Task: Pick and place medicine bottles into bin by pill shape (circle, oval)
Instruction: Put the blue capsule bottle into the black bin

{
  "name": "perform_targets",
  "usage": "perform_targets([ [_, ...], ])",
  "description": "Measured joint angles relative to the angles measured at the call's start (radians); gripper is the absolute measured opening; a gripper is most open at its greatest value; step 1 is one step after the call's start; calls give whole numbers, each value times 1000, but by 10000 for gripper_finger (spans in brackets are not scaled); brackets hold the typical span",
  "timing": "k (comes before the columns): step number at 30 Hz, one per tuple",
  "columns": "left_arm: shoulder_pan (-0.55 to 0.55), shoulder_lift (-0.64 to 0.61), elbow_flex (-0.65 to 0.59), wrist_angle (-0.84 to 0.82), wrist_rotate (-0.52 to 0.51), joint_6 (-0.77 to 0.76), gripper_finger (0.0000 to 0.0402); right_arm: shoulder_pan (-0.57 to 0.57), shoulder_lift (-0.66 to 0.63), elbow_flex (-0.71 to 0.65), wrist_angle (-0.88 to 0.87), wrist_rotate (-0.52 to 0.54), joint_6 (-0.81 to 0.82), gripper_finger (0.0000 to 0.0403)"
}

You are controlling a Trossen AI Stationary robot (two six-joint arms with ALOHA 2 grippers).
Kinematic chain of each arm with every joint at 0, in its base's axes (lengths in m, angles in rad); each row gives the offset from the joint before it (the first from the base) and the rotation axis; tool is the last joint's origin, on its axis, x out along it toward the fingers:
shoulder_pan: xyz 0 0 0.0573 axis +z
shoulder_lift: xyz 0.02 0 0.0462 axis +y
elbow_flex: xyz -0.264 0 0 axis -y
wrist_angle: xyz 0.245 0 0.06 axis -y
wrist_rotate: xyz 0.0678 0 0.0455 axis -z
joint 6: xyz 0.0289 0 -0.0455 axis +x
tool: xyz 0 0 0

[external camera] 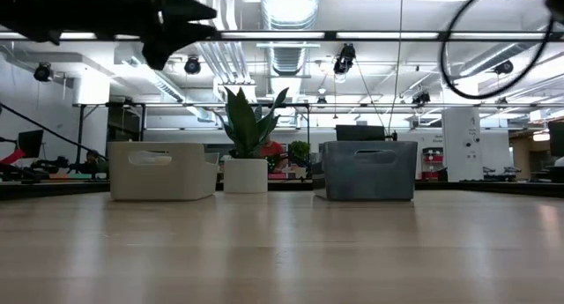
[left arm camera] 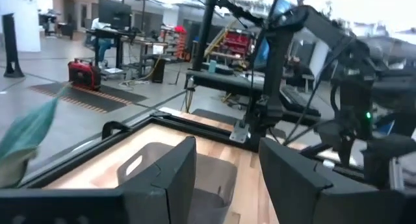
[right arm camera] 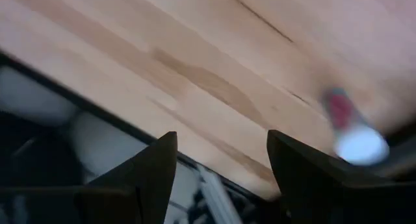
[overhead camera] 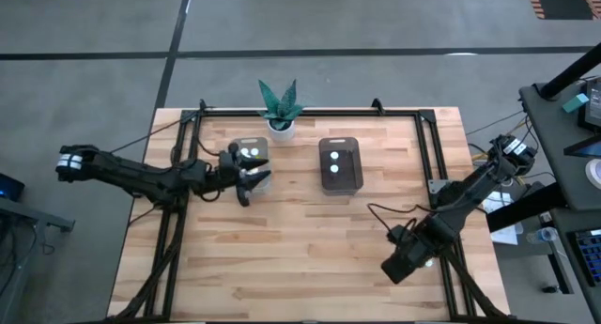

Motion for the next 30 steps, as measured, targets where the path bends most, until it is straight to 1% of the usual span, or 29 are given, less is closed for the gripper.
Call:
perform_targets([
  [5, -24, 107, 82, -2, 0, 89, 153, 64, -2, 0, -103, -29, 107, 228],
  [11, -24, 174, 156, -2, 1, 156, 153, 152, -2, 0, -199, -27, 208, 228],
  [15, -25, 181, 167, -2, 1, 167, 153, 203, -2, 0, -212, -7, 258, 228],
  [20, -24, 176, 165, -2, 1, 164, 153, 237, -2, -5, -213, 62, 301, 228],
  [30, -24, 176, 164, -2, 1, 163, 153, 247, -2, -65, -209, 70, 299, 228],
])
